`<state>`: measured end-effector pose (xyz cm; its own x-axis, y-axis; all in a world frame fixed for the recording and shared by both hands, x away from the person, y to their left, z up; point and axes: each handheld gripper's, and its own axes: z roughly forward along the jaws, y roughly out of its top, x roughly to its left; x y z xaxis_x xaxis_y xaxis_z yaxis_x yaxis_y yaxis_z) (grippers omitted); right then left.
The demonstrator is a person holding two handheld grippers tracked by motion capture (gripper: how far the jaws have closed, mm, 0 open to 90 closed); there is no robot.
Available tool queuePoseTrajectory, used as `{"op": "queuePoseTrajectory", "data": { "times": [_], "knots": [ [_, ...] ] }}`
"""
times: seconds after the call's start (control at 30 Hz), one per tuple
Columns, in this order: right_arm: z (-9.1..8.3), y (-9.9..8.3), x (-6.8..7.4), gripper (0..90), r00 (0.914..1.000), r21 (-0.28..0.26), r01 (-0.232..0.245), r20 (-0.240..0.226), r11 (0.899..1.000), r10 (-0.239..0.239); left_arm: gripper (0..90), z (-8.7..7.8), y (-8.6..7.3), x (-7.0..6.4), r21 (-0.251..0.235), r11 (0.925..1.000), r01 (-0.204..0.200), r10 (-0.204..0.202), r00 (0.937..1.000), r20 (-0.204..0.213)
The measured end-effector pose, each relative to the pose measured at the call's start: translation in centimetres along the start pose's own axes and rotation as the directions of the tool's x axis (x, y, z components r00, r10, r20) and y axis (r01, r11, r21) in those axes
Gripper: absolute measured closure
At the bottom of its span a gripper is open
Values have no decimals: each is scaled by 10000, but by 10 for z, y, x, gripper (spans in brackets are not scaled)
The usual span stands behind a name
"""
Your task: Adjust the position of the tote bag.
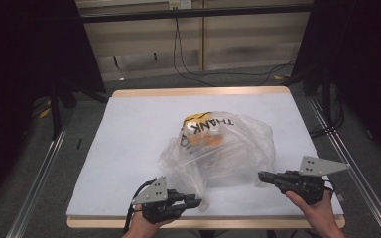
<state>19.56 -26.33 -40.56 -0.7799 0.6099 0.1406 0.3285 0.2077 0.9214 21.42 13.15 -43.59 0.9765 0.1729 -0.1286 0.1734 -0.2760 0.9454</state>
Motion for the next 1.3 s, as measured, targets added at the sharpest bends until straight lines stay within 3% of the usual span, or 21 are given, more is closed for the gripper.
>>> {"op": "queuePoseTrajectory", "data": {
  "times": [0.17, 0.63, 0.7, 1.0, 1.3],
  "knots": [
    [-1, 10, -3, 900, 9998, -218, 186, 14, 9996, -186, 839, -6, 6, 4, -231, 9997, -65, 64, 10000, -24],
    [-1, 41, -13, 900, 9991, -968, 386, -142, 9946, -401, 839, -25, 22, 16, -857, 9958, -307, 247, 9972, -703],
    [-1, 45, -14, 900, 9991, -990, 407, -109, 9943, -419, 840, -27, 27, 18, -1043, 9939, -355, 254, 9950, -965],
    [4, 59, -22, 900, 9981, -1277, 573, -143, 9902, -596, 840, -39, 47, 29, -1361, 9884, -669, 499, 9909, -1250],
    [1, 78, -30, 900, 9987, -1835, 509, 70, 9817, -505, 843, -57, 63, 40, -2054, 9751, -837, 487, 9842, -1700]
  ]
}}
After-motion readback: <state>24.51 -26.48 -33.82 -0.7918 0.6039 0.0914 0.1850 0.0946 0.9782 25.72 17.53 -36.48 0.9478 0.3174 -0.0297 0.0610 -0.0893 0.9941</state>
